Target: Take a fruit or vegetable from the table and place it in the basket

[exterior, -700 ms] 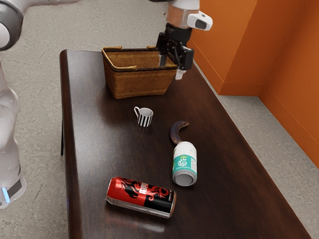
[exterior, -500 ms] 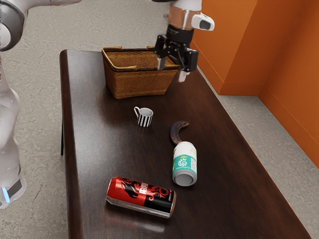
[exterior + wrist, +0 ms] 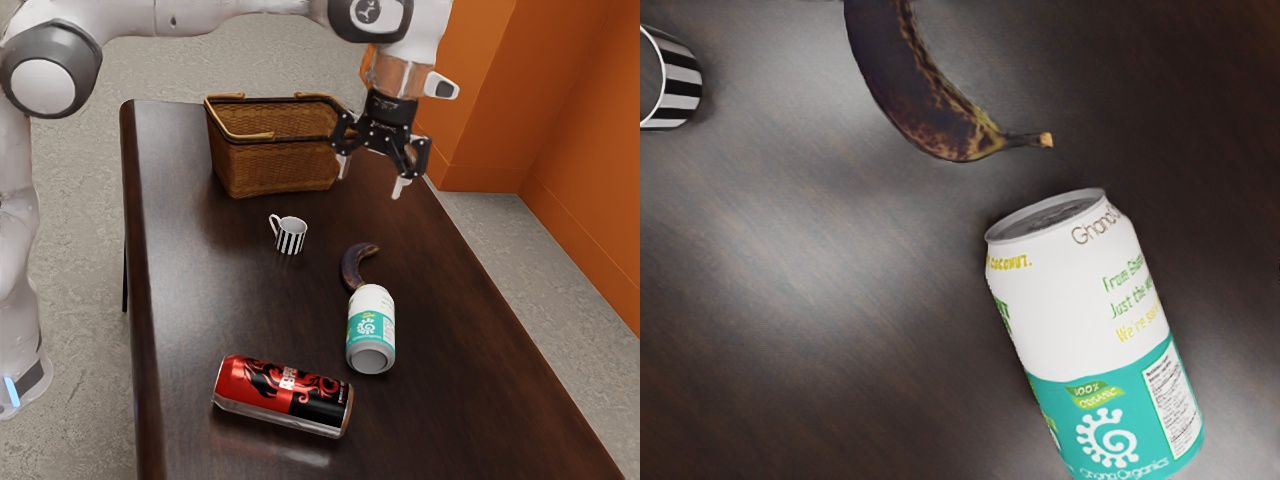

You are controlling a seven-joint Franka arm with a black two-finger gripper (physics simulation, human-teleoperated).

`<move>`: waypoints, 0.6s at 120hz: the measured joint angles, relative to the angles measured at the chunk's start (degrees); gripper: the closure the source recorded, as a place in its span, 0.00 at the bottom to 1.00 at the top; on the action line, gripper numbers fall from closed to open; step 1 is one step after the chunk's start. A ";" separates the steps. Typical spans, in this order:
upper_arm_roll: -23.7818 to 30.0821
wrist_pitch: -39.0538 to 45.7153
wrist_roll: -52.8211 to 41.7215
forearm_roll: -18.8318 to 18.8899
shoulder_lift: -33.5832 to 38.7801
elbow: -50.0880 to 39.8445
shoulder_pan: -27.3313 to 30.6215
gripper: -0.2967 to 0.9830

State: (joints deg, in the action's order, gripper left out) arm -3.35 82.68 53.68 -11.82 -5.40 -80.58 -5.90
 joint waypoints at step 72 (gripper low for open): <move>-3.51 22.87 28.11 5.02 6.43 -25.25 -5.82 0.23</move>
State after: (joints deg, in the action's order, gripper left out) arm -6.86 105.55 81.79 -6.79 1.02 -105.83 -11.72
